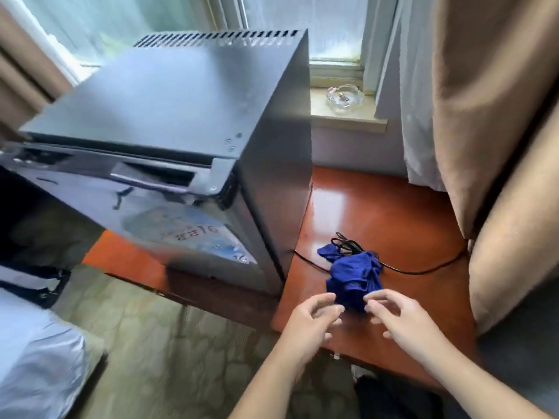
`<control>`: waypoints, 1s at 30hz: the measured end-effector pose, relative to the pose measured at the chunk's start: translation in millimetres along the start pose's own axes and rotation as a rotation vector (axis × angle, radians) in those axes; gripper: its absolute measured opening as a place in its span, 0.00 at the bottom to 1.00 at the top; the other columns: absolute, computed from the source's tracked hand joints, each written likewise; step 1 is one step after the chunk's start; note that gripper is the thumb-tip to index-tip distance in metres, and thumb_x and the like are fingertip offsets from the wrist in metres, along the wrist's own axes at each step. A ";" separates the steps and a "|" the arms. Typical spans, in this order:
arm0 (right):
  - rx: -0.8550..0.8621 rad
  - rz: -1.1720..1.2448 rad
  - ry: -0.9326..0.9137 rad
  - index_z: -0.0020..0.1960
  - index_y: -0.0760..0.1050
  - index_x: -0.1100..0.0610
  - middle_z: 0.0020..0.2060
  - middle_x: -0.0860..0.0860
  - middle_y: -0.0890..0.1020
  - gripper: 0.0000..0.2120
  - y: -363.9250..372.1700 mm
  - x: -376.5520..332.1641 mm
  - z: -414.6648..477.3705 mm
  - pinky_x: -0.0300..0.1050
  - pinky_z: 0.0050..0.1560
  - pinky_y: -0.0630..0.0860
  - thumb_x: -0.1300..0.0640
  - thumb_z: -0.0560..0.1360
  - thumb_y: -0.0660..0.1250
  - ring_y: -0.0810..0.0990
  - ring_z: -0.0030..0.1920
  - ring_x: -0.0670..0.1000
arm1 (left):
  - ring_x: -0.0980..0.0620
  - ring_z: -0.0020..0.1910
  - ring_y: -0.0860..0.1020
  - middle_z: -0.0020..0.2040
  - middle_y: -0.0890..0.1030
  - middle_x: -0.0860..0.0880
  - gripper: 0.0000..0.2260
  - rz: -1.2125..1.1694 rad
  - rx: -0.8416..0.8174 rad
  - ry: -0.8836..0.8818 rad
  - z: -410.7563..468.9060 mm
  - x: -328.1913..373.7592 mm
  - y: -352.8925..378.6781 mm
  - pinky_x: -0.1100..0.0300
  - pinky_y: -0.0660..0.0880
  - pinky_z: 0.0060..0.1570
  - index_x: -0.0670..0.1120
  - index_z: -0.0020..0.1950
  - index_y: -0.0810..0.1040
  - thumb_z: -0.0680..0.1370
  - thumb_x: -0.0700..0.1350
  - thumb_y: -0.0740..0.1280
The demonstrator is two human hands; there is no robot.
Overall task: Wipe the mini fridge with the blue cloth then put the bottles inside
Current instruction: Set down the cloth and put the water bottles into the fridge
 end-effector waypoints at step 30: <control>-0.334 0.146 -0.204 0.46 0.80 0.50 0.40 0.50 0.86 0.04 481.1 -321.4 9.5 0.41 0.32 0.77 0.53 0.80 0.68 0.82 0.31 0.43 | 0.61 0.40 0.83 0.48 0.89 0.50 0.07 -0.073 0.502 0.286 -77.7 65.5 -540.0 0.69 0.74 0.38 0.53 0.55 0.83 0.81 0.42 0.69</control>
Point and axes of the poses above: each hand's wrist, its own z-axis towards the middle knuckle, its own y-axis out of the palm, x = y × z, the point moved 6 cm from there along z, towards the middle knuckle
